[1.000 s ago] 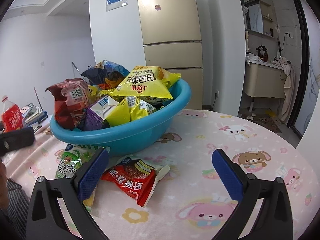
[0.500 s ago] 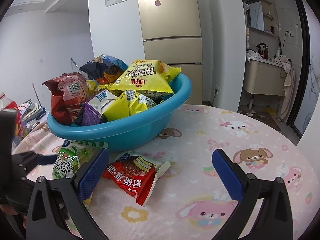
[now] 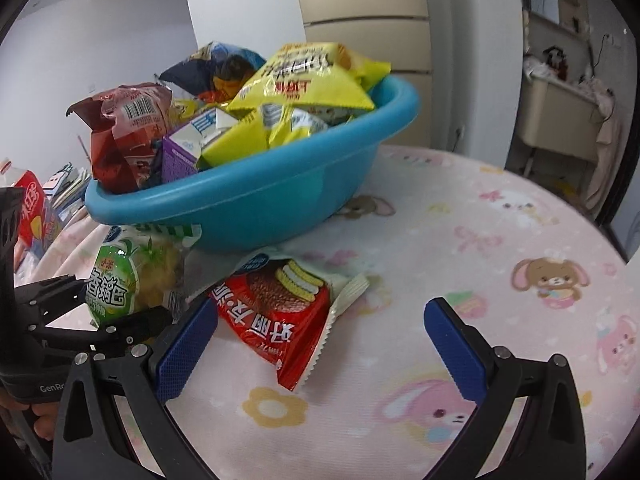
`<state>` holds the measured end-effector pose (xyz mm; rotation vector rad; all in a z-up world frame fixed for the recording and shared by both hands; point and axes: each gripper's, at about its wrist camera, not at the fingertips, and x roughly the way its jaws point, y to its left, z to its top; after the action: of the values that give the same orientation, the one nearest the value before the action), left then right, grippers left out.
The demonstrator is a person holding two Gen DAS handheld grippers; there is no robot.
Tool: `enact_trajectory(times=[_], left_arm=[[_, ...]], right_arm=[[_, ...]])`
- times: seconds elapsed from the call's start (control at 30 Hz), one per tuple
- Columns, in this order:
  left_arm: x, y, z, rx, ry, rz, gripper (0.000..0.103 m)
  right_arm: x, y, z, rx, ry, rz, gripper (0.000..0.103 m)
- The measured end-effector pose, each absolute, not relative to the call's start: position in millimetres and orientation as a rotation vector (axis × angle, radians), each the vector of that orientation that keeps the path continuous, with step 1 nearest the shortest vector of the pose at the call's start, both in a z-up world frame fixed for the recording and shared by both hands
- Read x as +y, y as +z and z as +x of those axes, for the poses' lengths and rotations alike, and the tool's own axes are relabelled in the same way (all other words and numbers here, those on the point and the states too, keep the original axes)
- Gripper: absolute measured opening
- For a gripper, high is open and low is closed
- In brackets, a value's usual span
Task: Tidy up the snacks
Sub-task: 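Grasp the green Kaoi cracker bag with the left tool while the right tool grasps the red cake packet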
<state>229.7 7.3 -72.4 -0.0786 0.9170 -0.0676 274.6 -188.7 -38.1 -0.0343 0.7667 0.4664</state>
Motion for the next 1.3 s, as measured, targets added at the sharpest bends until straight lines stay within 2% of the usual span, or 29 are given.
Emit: enact_trajectory(times=[0.17,0.4,0.53,0.63,0.7,0.77,1.07,1.3], left_arm=[[5,-72,233,0.926,-0.044,-0.076,0.065],[17,-74,238,0.933,-0.052,-0.125,0.065],[16,-74,237,0.932,-0.051,-0.128,0.065],[18,-73,237,0.930,-0.048,-0.120,0.065],[17,-74,237,0.928,-0.049,-0.127,0.065],[15,-74,238,0.928,-0.049,-0.128,0.065],[13,-71,233,0.921,-0.044,-0.130,0.065],[19,-60,218,0.920,-0.076,-0.166,0.065]], right_arm=[[-168,-55,287,0.893,0.526,-0.092,0.103],[-142,-60,298,0.902,0.530,-0.242,0.103],[-131,-60,290,0.877,0.520,-0.307,0.100],[-132,-58,286,0.864,0.539,-0.293,0.088],[-132,-56,279,0.845,0.563,-0.297,0.074],[-127,-56,270,0.832,0.577,-0.331,0.068],[-141,-57,242,0.834,0.600,-0.353,0.064],[-181,-19,246,0.783,0.615,-0.206,0.064]])
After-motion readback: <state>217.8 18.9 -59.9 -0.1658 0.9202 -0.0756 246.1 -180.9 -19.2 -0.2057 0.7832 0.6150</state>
